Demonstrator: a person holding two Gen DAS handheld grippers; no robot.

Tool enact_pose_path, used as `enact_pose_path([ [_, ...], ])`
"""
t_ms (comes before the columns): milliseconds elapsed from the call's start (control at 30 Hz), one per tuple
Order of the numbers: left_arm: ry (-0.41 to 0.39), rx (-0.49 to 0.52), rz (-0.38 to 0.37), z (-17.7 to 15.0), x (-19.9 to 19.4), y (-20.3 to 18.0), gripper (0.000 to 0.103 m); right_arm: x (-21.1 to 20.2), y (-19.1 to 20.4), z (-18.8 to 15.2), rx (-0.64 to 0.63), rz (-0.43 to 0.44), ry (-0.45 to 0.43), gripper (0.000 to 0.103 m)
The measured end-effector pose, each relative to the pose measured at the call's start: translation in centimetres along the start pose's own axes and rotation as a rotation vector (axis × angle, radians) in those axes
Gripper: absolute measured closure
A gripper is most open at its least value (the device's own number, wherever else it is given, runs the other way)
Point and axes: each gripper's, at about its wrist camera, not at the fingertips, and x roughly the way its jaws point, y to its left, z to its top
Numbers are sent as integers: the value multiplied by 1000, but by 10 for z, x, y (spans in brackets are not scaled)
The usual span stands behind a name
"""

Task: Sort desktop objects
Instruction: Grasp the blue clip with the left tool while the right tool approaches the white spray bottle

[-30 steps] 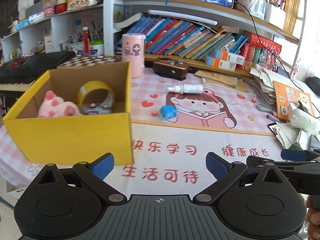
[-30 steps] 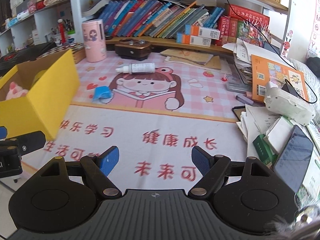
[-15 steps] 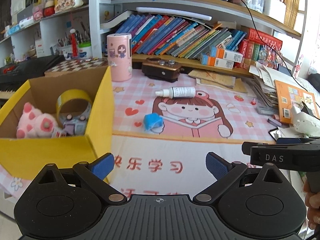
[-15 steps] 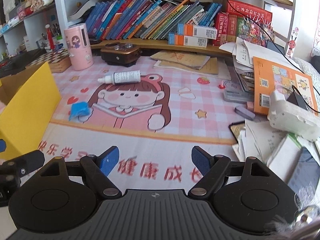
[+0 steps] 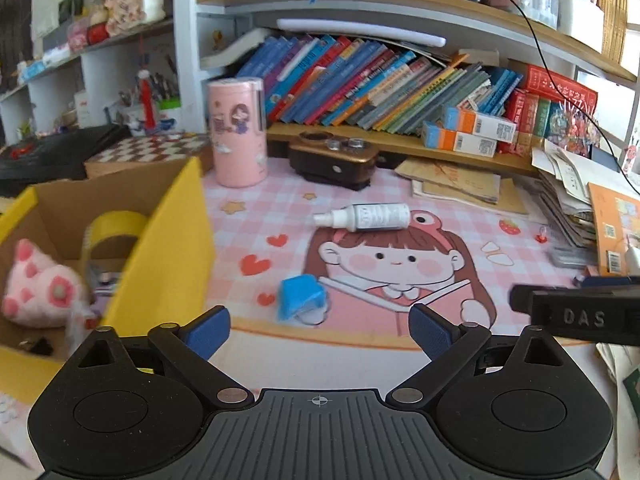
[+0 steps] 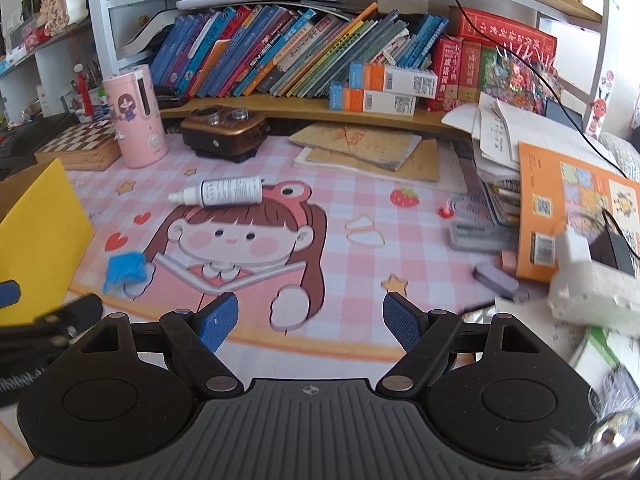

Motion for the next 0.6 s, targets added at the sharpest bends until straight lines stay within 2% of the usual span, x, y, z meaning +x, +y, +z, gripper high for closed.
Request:
enact_pose_path([
  [100,-1,-4,28,4,14,-4,10,12,-1,12,-10,1,-13,24],
  [233,13,-3,64,9,37,-6,20,29,0,29,-27,14,-29,24],
  [467,69,-41,128,10,77,3,48,62,8,47,-61,79,-32,24],
  [600,83,-77,139,10,89,10,50,79,14,52,-86,124,-30,24],
])
